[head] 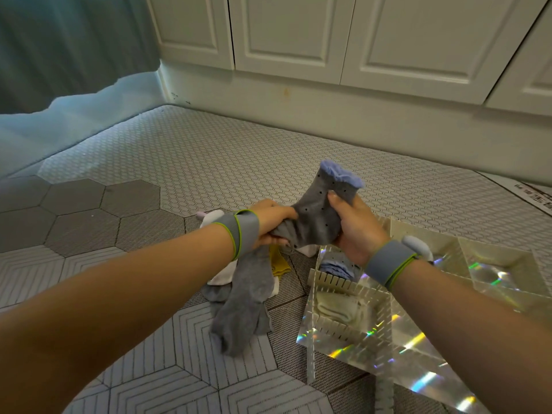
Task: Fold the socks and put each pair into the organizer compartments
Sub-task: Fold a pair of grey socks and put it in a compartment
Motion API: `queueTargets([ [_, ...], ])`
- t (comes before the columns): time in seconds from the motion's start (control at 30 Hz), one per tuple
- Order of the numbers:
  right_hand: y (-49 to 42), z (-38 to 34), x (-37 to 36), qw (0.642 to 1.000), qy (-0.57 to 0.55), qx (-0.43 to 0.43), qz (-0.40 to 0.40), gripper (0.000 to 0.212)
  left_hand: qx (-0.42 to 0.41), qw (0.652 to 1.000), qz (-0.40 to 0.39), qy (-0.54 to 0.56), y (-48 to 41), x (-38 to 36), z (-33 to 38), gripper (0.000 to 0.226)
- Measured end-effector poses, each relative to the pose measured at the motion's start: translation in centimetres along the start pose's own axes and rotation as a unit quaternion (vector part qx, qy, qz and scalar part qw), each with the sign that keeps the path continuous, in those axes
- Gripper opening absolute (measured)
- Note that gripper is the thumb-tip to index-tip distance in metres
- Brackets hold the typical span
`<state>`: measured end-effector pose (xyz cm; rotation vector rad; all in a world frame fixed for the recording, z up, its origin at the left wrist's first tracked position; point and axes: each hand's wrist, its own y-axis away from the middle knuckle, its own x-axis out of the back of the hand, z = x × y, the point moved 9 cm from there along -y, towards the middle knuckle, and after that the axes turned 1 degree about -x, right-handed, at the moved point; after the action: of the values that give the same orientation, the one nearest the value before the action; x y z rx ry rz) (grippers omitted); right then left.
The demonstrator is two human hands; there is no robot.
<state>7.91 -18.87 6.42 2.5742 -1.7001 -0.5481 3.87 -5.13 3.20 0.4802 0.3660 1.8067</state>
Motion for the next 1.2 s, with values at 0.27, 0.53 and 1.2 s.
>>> queueTargets([
  [0.27,0.3,0.4,-1.2,0.999,0.026,-0.001,-0.027,0.014,0.023,0.956,-0.084,0.280,1.4,-1.5,1.4,0.013],
  [0.53,0.9,0.7,-0.2,0.994,0.100,-0.019,-0.039,0.031,-0.020,0.992,-0.111,0.048,1.6,-1.4,1.3,0.018],
  [1.2,0.9,1.3,-0.1,0.994,0.064,-0.049,-0.079,0.048,0.047,0.985,-0.168,0.007,2.2,-3.2,0.0,0.037],
])
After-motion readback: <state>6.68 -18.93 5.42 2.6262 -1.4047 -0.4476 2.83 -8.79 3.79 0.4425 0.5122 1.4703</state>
